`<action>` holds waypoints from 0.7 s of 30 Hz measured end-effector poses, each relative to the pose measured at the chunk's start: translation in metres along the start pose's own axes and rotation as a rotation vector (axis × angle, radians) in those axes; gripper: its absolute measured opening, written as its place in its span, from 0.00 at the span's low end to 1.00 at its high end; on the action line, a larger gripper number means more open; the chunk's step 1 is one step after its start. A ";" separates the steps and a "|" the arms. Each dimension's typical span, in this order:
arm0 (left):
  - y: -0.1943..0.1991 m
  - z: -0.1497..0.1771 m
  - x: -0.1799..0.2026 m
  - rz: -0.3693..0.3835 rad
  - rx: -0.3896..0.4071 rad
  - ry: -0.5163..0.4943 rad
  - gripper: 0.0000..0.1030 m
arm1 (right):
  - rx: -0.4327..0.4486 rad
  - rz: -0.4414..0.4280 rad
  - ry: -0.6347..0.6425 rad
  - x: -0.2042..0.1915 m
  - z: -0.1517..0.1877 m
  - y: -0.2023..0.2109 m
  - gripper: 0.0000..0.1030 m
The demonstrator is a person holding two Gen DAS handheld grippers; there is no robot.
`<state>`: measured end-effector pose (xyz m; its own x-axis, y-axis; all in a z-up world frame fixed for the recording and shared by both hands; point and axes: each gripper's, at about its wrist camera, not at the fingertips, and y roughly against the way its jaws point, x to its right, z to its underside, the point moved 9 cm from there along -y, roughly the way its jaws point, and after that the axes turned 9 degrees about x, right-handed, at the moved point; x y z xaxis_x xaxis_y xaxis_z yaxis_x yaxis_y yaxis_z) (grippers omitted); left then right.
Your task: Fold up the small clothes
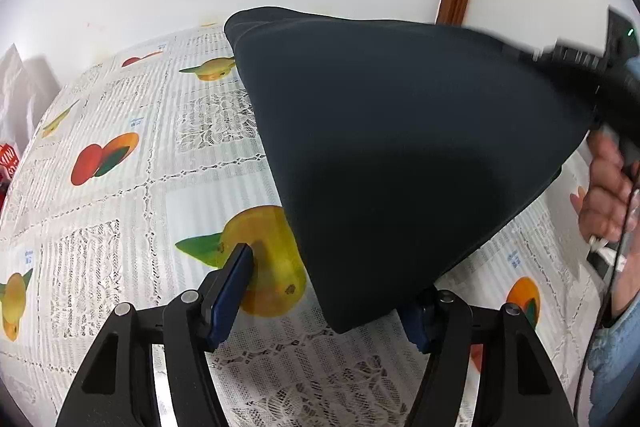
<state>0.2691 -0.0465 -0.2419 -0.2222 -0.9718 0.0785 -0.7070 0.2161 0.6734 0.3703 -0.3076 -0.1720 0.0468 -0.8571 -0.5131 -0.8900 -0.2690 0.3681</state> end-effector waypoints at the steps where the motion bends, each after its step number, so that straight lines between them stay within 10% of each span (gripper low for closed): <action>1: -0.007 -0.007 0.003 0.018 0.002 0.014 0.61 | -0.030 0.019 0.016 0.006 0.007 -0.005 0.08; 10: -0.024 -0.017 0.014 -0.050 -0.010 -0.023 0.64 | -0.072 0.054 0.106 0.001 0.009 -0.011 0.08; 16: -0.026 -0.016 0.022 -0.069 -0.006 -0.019 0.66 | 0.107 0.009 0.065 0.015 -0.026 0.028 0.07; 21: -0.028 -0.019 0.032 -0.071 -0.003 -0.022 0.66 | -0.039 0.105 0.025 0.060 0.009 0.008 0.07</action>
<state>0.2947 -0.0852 -0.2448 -0.1866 -0.9823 0.0145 -0.7192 0.1466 0.6792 0.3619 -0.3578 -0.2066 -0.0336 -0.8919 -0.4509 -0.8721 -0.1942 0.4492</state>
